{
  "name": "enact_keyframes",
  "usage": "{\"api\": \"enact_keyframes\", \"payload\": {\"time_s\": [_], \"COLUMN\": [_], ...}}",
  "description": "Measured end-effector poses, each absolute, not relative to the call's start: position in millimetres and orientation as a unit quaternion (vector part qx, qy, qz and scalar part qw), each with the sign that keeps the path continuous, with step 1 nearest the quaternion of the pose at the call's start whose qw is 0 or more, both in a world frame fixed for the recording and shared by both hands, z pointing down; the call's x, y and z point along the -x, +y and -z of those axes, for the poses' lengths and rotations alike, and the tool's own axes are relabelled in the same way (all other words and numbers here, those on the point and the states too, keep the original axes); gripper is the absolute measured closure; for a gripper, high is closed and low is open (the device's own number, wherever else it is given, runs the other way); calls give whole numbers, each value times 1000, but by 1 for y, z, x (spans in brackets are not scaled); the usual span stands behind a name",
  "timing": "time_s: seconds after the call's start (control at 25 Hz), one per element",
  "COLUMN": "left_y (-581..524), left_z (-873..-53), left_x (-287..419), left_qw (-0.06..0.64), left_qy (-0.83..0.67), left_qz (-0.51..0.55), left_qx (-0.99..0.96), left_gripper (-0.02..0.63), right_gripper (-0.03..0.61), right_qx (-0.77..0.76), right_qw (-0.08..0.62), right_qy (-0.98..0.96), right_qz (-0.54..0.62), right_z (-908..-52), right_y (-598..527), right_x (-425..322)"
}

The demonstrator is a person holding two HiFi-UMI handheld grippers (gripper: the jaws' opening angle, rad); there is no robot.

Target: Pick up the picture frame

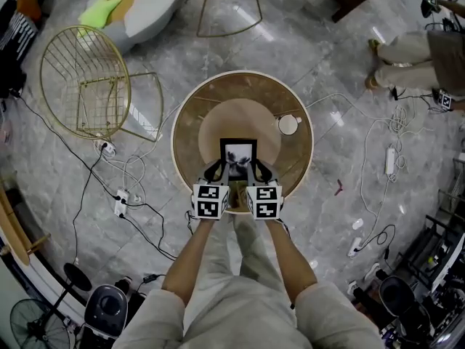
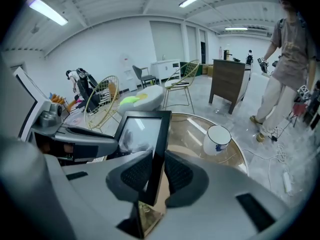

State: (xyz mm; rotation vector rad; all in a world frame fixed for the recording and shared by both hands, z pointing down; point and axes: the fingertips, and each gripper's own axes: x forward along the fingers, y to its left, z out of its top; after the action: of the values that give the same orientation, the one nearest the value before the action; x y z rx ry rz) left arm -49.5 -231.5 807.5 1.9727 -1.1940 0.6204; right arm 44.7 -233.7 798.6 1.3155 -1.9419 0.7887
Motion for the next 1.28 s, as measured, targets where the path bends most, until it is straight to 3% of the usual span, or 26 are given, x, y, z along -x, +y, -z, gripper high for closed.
{"api": "enact_keyframes", "payload": {"time_s": [1.28], "left_y": [-245], "left_z": [-641], "left_x": [48], "left_qw": [269], "left_qy": [-507], "left_qz": [-172], "left_qx": [-801], "left_gripper": [538], "right_gripper": [505], "right_qx": [-541], "right_qw": [248], "right_qy": [-780], "right_qz": [-191], "right_z": [-633], "right_y": [-247], "right_x": [-47]}}
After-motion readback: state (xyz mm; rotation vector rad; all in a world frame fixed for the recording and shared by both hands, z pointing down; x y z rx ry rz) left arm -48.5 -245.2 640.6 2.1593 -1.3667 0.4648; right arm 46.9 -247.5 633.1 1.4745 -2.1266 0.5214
